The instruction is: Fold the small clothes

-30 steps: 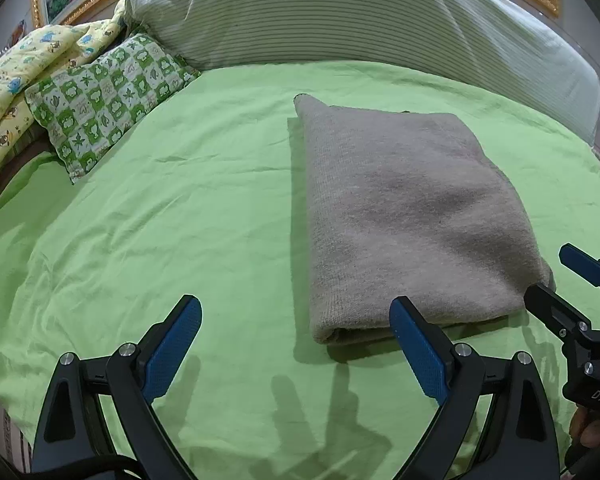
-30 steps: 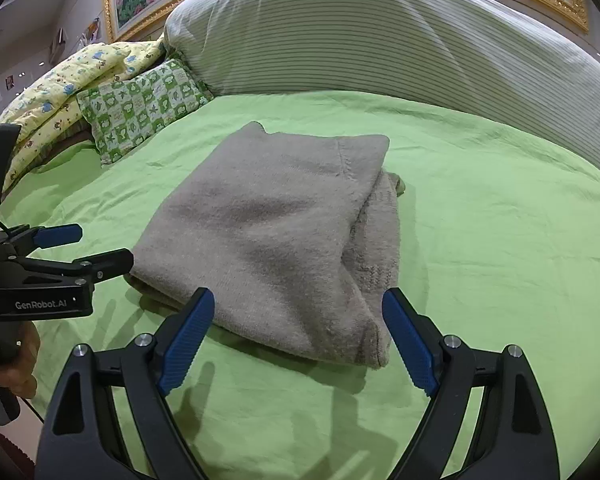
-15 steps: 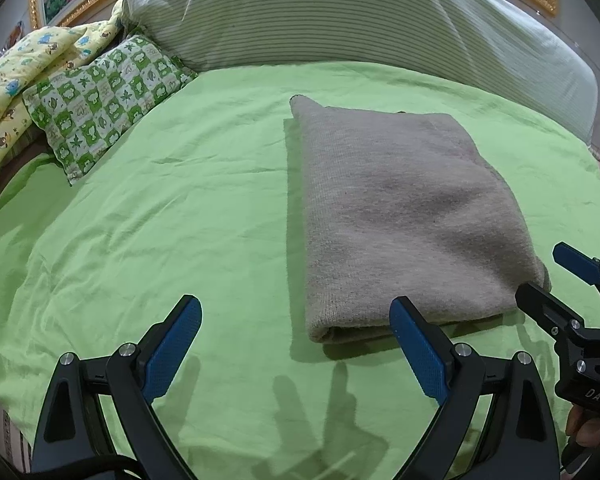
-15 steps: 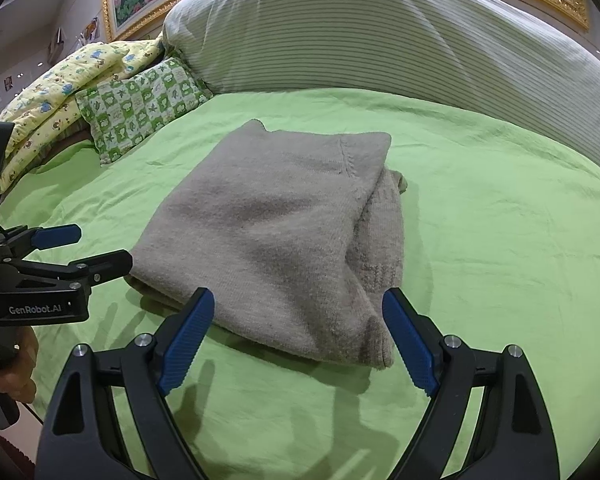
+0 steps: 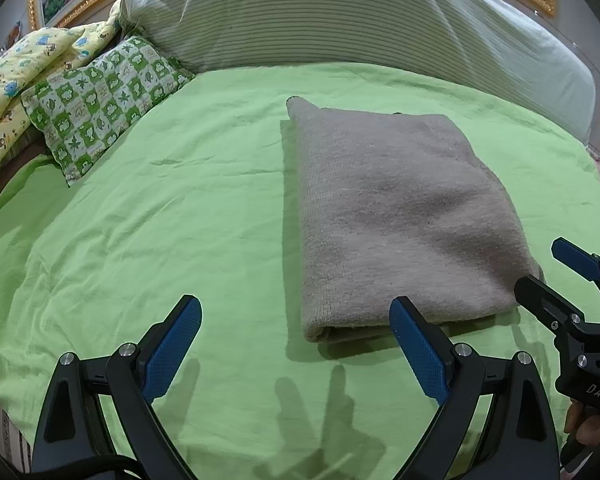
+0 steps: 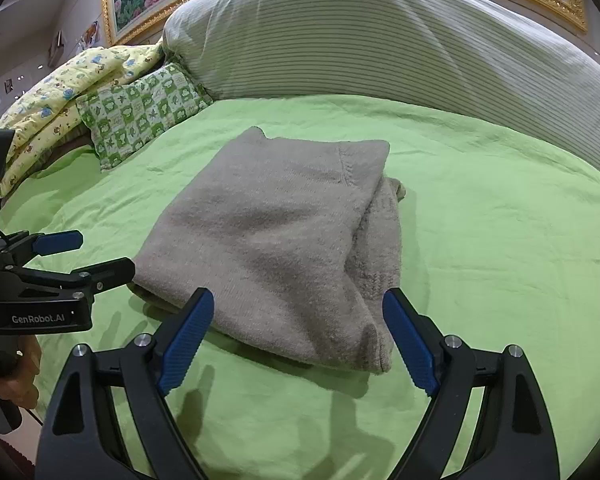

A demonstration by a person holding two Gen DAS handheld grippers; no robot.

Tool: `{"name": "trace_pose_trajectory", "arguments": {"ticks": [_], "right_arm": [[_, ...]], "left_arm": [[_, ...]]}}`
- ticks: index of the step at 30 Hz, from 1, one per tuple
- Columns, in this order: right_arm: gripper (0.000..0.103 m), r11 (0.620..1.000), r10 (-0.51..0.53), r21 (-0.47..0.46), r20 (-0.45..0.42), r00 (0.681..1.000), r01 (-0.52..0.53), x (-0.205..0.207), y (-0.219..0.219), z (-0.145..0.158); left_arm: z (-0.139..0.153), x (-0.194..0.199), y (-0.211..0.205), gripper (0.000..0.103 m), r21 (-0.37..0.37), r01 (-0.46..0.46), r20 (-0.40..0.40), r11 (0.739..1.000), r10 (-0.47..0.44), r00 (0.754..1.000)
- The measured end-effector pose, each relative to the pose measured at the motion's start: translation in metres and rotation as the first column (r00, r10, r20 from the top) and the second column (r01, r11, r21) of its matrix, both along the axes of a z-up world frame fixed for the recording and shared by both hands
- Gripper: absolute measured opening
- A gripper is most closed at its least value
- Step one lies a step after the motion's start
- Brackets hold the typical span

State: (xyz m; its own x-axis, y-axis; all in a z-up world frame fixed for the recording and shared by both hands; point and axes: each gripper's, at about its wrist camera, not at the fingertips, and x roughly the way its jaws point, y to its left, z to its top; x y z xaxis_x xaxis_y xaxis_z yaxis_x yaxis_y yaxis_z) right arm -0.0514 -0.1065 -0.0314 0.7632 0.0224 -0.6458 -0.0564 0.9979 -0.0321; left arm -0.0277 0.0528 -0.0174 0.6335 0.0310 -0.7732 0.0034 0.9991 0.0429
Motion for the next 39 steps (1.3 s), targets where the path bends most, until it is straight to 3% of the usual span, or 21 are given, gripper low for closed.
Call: {"name": "trace_pose_trajectory", "arguments": {"ticks": [39], "right_arm": [[0.087, 0.999, -0.031, 0.027, -0.003, 1.0, 0.032, 0.005, -0.008, 0.003]], "left_arm": [[-0.004, 0.01, 0.002, 0.095, 0.009, 0.039, -0.036, 0.999, -0.039, 0.999]]}}
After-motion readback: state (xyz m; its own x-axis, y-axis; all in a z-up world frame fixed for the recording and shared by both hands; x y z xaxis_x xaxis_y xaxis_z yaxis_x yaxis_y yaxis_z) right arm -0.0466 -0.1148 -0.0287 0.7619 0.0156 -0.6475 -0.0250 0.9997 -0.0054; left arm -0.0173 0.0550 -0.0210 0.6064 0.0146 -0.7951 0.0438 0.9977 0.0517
